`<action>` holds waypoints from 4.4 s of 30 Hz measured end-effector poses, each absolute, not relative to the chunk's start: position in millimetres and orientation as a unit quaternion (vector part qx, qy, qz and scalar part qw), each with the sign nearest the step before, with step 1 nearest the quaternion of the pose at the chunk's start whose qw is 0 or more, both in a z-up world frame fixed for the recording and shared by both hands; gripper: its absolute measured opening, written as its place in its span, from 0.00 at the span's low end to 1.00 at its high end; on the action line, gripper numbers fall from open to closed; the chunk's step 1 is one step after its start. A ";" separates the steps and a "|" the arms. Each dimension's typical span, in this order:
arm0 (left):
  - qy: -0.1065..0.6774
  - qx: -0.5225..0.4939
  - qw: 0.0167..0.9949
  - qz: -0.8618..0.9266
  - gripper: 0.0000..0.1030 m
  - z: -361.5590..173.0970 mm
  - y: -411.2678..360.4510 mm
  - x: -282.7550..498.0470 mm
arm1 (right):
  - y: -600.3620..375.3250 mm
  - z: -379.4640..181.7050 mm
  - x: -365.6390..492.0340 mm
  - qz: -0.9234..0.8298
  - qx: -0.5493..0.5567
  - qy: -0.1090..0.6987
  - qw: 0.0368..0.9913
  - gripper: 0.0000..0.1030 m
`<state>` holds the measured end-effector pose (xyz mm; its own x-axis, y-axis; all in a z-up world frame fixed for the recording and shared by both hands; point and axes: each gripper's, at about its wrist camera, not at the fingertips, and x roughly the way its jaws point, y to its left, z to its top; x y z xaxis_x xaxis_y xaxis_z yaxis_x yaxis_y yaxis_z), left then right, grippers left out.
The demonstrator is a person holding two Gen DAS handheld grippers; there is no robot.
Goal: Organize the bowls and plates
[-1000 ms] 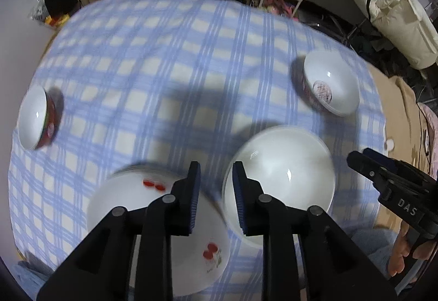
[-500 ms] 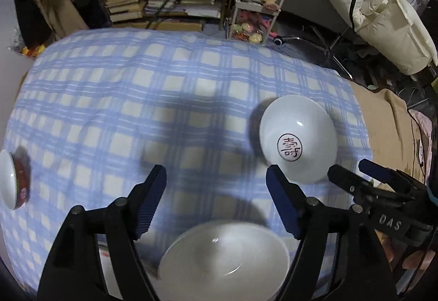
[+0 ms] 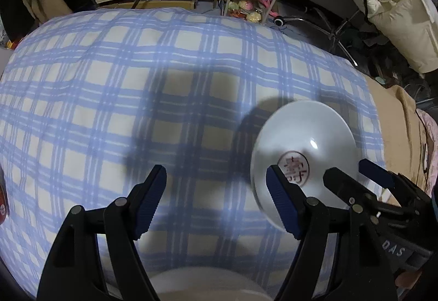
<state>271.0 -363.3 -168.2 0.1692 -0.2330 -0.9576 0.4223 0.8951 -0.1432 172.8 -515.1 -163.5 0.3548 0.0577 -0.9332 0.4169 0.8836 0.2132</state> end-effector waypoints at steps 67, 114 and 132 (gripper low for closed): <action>0.551 0.071 0.799 -0.228 0.09 -86.7 -229.9 143.1 | -356.9 -99.5 64.4 -0.068 0.225 0.474 0.848 0.11; 0.624 0.029 0.748 -0.223 0.10 -153.1 -225.1 148.2 | -343.8 -151.9 68.1 -0.084 0.175 0.507 0.840 0.11; 0.625 0.019 0.749 -0.221 0.10 -148.6 -219.4 143.5 | -352.4 -157.3 64.1 -0.073 0.216 0.499 0.836 0.11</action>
